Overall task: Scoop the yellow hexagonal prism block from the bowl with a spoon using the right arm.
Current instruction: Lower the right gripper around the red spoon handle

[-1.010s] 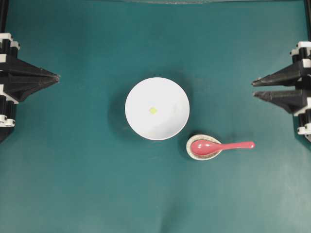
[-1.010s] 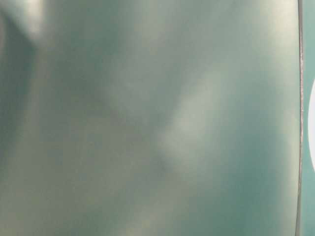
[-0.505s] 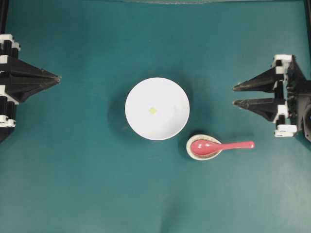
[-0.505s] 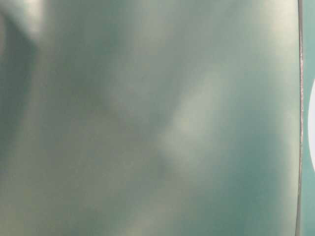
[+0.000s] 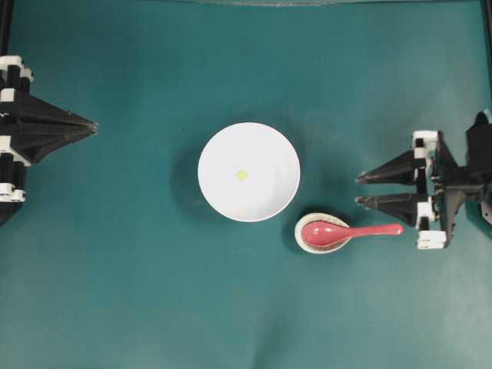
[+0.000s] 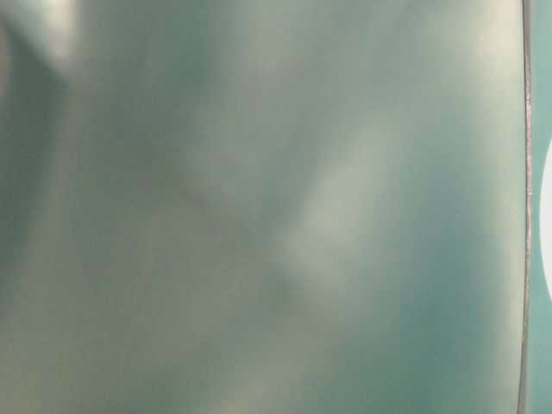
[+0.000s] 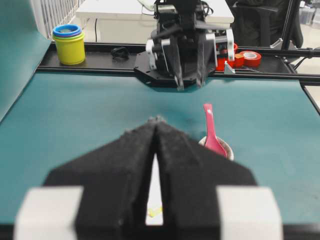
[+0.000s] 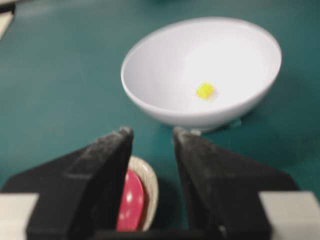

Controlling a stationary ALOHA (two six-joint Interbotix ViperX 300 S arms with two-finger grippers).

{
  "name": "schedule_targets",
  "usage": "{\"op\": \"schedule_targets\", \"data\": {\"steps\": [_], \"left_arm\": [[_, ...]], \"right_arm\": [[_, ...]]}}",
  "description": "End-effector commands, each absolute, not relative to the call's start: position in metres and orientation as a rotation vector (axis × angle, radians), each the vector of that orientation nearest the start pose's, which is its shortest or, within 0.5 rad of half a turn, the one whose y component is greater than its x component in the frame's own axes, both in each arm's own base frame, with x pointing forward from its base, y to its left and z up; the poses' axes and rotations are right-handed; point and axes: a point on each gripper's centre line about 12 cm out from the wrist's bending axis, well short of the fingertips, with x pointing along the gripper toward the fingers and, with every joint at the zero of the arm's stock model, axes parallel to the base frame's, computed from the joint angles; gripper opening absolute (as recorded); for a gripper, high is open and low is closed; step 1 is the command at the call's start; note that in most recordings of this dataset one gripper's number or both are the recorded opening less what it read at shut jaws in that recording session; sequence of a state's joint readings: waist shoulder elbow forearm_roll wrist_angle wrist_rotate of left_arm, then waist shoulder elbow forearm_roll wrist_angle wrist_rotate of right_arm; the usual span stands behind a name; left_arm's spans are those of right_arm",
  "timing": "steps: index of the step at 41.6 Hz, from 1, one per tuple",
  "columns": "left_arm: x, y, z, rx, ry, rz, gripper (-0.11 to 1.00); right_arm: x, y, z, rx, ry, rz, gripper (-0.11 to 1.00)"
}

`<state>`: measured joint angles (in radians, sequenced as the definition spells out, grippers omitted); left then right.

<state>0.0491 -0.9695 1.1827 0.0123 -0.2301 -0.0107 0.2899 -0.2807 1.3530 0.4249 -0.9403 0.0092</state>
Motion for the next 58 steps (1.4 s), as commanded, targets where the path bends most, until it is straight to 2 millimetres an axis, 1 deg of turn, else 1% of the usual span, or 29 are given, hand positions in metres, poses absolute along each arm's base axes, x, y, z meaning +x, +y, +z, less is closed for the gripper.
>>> {"op": "schedule_targets", "data": {"steps": [1,5,13,23,30,46,58], "left_arm": [[0.2,0.01,0.293,0.002,-0.037,0.047,0.0],[0.2,0.01,0.293,0.002,-0.034,0.048,0.0],[0.2,0.01,0.292,0.002,-0.031,0.048,0.0],[0.2,0.01,0.292,0.002,-0.029,0.048,0.0],[0.2,0.01,0.292,0.002,-0.028,0.048,0.0],[0.2,0.01,0.292,0.005,-0.024,0.047,0.0],[0.198,0.01,0.292,0.005,-0.015,0.048,0.0]], "right_arm": [[0.235,0.033,0.145,0.208,0.145,-0.076,0.47],[0.237,0.038,0.134,0.184,0.153,-0.075,0.47],[0.237,0.05,0.122,0.149,0.159,-0.049,0.47],[0.229,0.061,0.107,0.146,0.222,-0.061,0.47],[0.226,0.068,0.101,0.143,0.25,-0.055,0.47],[0.22,0.067,0.089,0.173,0.326,-0.06,0.47],[0.22,0.067,0.081,0.166,0.361,-0.069,0.47]]}}
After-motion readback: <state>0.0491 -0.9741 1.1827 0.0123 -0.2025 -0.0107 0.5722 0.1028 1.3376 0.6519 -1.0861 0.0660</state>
